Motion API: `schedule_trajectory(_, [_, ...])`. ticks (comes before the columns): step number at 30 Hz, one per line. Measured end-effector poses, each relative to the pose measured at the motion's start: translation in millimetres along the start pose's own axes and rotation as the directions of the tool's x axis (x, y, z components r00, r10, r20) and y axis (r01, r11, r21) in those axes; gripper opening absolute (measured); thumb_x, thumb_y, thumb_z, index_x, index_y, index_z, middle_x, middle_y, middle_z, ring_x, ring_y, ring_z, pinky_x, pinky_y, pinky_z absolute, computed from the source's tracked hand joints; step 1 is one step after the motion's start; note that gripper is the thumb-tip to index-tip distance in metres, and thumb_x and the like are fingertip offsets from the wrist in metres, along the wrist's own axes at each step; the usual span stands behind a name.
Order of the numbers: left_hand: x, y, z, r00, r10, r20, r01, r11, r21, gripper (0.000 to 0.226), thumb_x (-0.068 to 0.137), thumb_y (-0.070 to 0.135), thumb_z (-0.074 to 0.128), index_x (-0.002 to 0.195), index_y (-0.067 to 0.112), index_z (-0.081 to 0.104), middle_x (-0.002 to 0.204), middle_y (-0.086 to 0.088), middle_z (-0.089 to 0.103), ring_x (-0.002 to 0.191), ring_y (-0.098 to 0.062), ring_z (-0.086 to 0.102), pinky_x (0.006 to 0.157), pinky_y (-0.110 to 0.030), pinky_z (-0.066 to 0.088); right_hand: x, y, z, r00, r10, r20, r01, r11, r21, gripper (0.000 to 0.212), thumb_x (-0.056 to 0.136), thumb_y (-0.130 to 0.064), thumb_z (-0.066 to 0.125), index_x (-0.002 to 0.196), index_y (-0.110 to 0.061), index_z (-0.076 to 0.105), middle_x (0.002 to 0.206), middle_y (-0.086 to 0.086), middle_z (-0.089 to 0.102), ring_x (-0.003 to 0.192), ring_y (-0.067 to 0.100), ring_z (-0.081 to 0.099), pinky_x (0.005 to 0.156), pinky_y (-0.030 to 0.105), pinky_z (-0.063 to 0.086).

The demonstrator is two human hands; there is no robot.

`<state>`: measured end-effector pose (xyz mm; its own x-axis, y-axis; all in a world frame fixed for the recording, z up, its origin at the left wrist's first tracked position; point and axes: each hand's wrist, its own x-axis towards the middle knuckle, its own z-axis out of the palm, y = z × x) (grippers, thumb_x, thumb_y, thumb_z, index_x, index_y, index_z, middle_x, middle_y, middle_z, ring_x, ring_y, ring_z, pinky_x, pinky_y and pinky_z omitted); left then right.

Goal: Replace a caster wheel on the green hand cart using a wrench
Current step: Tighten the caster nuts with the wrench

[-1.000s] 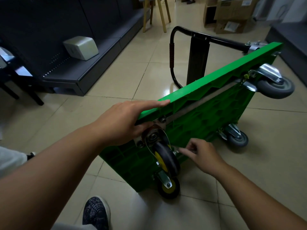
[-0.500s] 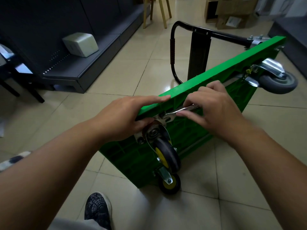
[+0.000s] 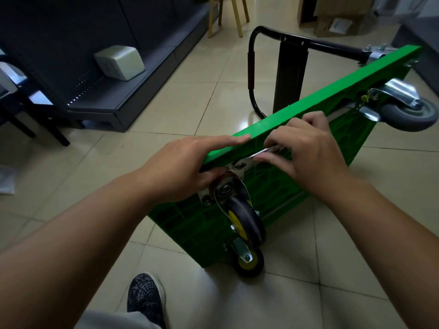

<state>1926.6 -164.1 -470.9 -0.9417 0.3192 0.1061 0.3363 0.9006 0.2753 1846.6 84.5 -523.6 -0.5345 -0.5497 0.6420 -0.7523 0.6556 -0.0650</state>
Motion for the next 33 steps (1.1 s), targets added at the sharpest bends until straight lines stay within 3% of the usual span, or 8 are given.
schedule_trajectory(6, [1,-1,-1,1.0,0.0,0.004,0.0,1.0,0.001,0.075,0.095,0.034,0.07,0.149,0.067,0.03,0.15,0.017,0.054,0.121,-0.016,0.064,0.096,-0.046,0.054,-22,-12,34,0.846,0.429,0.317,-0.533,0.646,0.547,0.035,0.079,-0.05,0.074,0.091,-0.017,0.076,0.087,-0.007,0.074,0.091,0.011,0.068,0.077,0.029,0.056])
schedule_trajectory(11, [1,-1,0,1.0,-0.016,0.011,0.016,1.0,0.0,0.076,0.095,0.034,0.07,0.147,0.069,0.028,0.148,0.017,0.056,0.107,-0.018,0.068,0.089,-0.046,0.057,-44,-51,71,0.649,0.559,0.516,-0.664,0.084,0.743,0.019,0.09,-0.026,0.072,0.085,-0.008,0.072,0.074,0.001,0.075,0.067,0.007,0.066,0.061,0.02,0.05])
schedule_trajectory(14, [0,0,0,1.0,-0.024,0.016,0.024,1.0,-0.012,0.075,0.094,0.034,0.07,0.148,0.068,0.03,0.148,0.016,0.056,0.106,-0.017,0.067,0.089,-0.046,0.057,-53,-66,79,0.612,0.607,0.507,-0.618,-0.032,0.785,0.033,0.089,-0.038,0.069,0.083,-0.005,0.07,0.071,0.003,0.073,0.065,0.007,0.065,0.06,0.019,0.048])
schedule_trajectory(18, [1,0,-1,0.999,-0.028,0.028,0.029,0.999,-0.033,0.075,0.095,0.033,0.07,0.148,0.068,0.029,0.15,0.015,0.055,0.108,-0.018,0.068,0.091,-0.047,0.057,-81,-52,74,0.609,0.587,0.533,-0.7,0.082,0.71,0.037,0.084,-0.04,0.073,0.08,-0.004,0.065,0.067,0.001,0.065,0.063,0.008,0.061,0.062,0.023,0.046])
schedule_trajectory(20, [0,0,-1,0.999,-0.027,0.019,0.028,0.999,-0.035,0.075,0.095,0.033,0.071,0.148,0.067,0.031,0.15,0.016,0.055,0.109,-0.017,0.068,0.092,-0.046,0.056,-97,-25,67,0.602,0.532,0.595,-0.785,0.528,0.323,0.037,0.084,-0.048,0.075,0.075,-0.015,0.06,0.071,-0.001,0.064,0.071,0.015,0.058,0.068,0.031,0.042])
schedule_trajectory(22, [1,-1,0,1.0,-0.025,0.015,0.025,0.999,-0.035,0.074,0.095,0.034,0.071,0.147,0.067,0.032,0.148,0.017,0.056,0.106,-0.017,0.068,0.09,-0.046,0.056,-95,0,51,0.624,0.515,0.588,-0.524,0.834,-0.174,0.042,0.081,-0.064,0.069,0.076,-0.026,0.051,0.081,-0.002,0.067,0.082,0.02,0.051,0.073,0.033,0.031])
schedule_trajectory(27, [1,-2,0,0.999,-0.029,0.018,0.03,0.999,-0.026,0.073,0.095,0.035,0.071,0.148,0.066,0.032,0.149,0.015,0.056,0.109,-0.017,0.067,0.09,-0.045,0.056,-46,25,0,0.932,0.336,0.139,-0.351,0.93,0.11,0.041,0.079,-0.058,0.066,0.085,-0.017,0.067,0.08,0.001,0.064,0.091,0.017,0.039,0.076,0.032,0.029])
schedule_trajectory(33, [1,-1,0,1.0,-0.021,0.011,0.021,0.999,-0.031,0.073,0.095,0.033,0.071,0.148,0.065,0.033,0.147,0.018,0.057,0.094,-0.014,0.067,0.084,-0.043,0.056,2,4,-23,0.999,0.018,0.028,-0.018,1.0,0.005,0.042,0.088,-0.057,0.064,0.087,-0.015,0.069,0.083,0.003,0.068,0.077,0.025,0.058,0.087,0.038,0.035])
